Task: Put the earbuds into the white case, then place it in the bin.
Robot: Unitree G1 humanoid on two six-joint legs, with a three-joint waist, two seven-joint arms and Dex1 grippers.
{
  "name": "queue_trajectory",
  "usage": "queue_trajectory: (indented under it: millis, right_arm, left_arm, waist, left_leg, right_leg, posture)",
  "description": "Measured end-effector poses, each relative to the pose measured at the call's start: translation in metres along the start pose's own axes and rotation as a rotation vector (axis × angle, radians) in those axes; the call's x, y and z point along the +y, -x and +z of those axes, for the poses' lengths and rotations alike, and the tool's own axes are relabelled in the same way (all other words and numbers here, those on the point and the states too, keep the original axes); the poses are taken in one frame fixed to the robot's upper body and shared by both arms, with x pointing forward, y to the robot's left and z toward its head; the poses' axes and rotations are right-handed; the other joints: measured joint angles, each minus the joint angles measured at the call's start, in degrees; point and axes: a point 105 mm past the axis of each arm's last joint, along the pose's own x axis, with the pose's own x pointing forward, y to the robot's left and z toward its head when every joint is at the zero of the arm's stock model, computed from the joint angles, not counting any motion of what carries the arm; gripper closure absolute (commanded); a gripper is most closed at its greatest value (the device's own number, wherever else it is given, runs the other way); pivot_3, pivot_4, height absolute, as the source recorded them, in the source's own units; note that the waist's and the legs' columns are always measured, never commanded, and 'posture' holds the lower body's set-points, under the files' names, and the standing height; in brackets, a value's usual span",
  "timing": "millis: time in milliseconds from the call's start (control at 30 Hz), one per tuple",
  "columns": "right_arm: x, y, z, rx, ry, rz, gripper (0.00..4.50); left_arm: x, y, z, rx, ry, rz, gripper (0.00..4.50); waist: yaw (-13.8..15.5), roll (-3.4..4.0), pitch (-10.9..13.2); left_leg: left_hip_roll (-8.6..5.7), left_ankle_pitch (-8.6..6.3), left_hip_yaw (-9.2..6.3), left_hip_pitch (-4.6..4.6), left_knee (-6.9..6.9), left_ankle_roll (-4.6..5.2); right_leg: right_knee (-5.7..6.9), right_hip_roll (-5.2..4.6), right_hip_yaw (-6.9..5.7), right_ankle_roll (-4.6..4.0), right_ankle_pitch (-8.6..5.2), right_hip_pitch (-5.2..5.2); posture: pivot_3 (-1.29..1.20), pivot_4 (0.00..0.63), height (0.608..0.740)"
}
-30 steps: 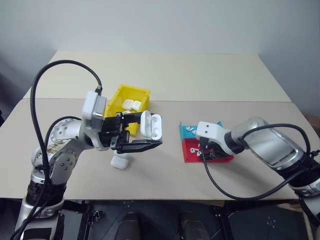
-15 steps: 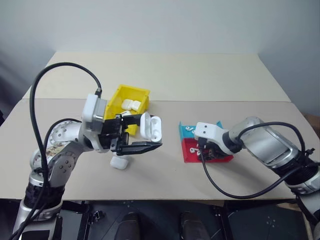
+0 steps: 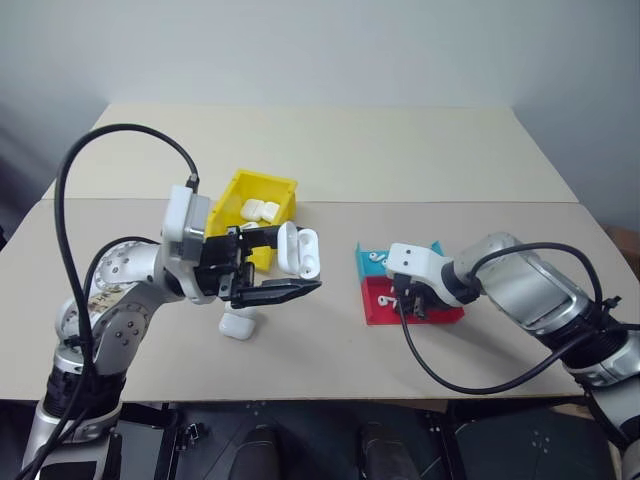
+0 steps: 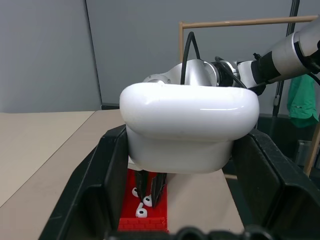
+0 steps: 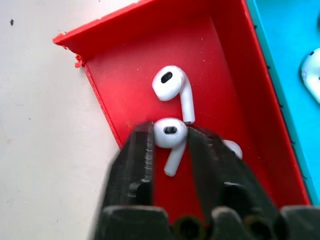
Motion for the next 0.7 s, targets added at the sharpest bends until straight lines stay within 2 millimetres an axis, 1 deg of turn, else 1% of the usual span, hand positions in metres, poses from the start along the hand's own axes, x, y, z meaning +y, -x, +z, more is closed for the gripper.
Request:
queue_trajectory:
  millis: [167,300,367,467,533,633,700]
  right_arm:
    - [0.001,0.001,-0.001,-0.010,-0.026,0.005,3.87]
    - [0.009,0.005,-0.003,-0.039,-0.086,0.041,3.87]
    - [0.011,0.019,-0.001,-0.093,-0.158,0.059,3.87]
    - [0.006,0.059,0.009,-0.225,-0.242,0.038,3.87]
    - [0.005,0.079,0.019,-0.330,-0.262,0.031,3.87]
    - [0.002,0.106,0.041,-0.586,-0.274,0.035,3.87]
    - [-0.002,0.124,0.057,-0.800,-0.248,-0.007,3.87]
  left_arm:
    - [0.000,0.001,0.001,0.005,-0.006,0.001,1.69]
    - [0.000,0.001,0.001,0.008,-0.008,-0.006,1.69]
    - [0.000,0.000,0.002,0.001,-0.005,-0.013,1.69]
    - [0.002,-0.002,0.005,-0.007,0.003,-0.034,1.69]
    - [0.006,-0.003,0.006,-0.012,0.011,-0.039,1.69]
    - [0.012,-0.008,0.009,-0.021,0.019,-0.063,1.69]
    - [0.015,-0.014,0.008,-0.020,0.039,-0.082,1.69]
  waist:
    - [0.02,0.00,0.00]
    - [0.05,0.00,0.00]
    - [0.17,0.01,0.02]
    - [0.33,0.01,0.01]
    - [0.51,0.01,0.01]
    - [0.44,0.01,0.01]
    - [0.47,0.01,0.01]
  left_leg:
    - [0.00,0.00,0.00,0.00,0.00,0.00]
    - [0.00,0.00,0.00,-0.05,0.00,0.00]
    - [0.00,0.00,-0.01,-0.08,0.01,0.00]
    - [0.00,0.00,-0.03,-0.04,0.00,0.00]
    - [0.00,0.00,-0.04,0.01,0.00,0.00]
    - [0.00,0.00,-0.03,0.04,-0.01,0.00]
    - [-0.01,0.00,-0.05,0.01,-0.03,0.00]
  right_leg:
    - [0.00,0.00,0.00,0.00,0.00,0.00]
    - [-0.01,-0.01,-0.01,0.00,0.00,-0.03]
    - [-0.01,-0.01,-0.01,0.00,0.00,-0.04]
    - [-0.01,0.00,-0.04,0.00,0.00,0.01]
    - [-0.01,0.01,-0.04,0.00,0.00,0.05]
    - [0.00,0.02,-0.02,0.01,0.00,0.08]
    - [0.00,0.02,-0.03,0.01,0.01,0.04]
  posture:
    - [0.00,0.150,0.740]
    - [0.00,0.150,0.740]
    - [0.00,0.150,0.740]
    - [0.00,0.150,0.740]
    - [0.00,0.150,0.740]
    - [0.00,0.150,0.740]
    - [0.00,0.150,0.740]
